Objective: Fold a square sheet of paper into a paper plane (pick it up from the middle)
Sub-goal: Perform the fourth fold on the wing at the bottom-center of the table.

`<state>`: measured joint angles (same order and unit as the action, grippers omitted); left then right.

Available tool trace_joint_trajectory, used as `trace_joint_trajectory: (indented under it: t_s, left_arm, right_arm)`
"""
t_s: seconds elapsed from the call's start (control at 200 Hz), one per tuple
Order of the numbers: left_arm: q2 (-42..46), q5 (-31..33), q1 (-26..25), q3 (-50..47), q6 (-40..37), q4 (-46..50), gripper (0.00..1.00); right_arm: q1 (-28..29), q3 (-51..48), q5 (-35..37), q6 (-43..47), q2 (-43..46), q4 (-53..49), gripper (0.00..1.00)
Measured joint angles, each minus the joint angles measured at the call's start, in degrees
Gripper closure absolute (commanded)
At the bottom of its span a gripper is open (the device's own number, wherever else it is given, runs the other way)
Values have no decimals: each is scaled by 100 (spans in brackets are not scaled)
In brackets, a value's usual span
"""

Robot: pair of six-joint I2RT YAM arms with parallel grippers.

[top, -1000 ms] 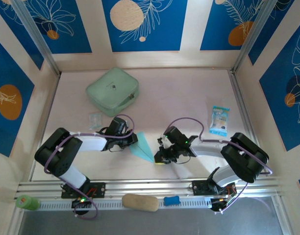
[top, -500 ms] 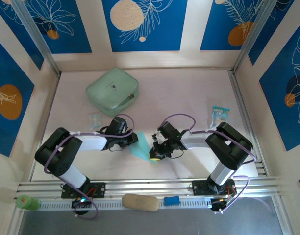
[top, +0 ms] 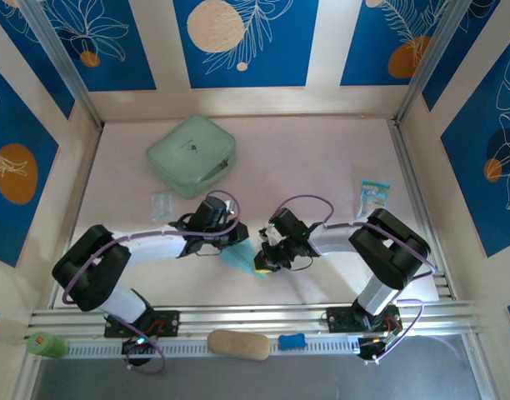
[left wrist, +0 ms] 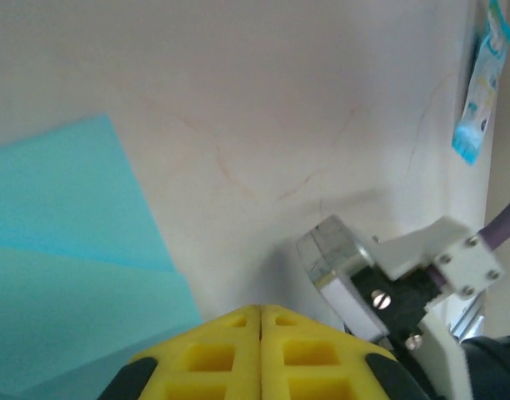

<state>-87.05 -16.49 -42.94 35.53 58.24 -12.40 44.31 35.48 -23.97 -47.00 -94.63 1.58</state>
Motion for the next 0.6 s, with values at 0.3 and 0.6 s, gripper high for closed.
trace_joint_trajectory:
  t_s: [0.3, 0.6]
  left_arm:
    - [-476, -22, -59, -496, 289, -693, 96]
    - [-507, -350, 560, -542, 74, -769, 95]
  right_arm:
    - [-9, -37, -7, 0, 7, 63, 99]
    - [-9, -68, -4, -20, 13, 131, 99]
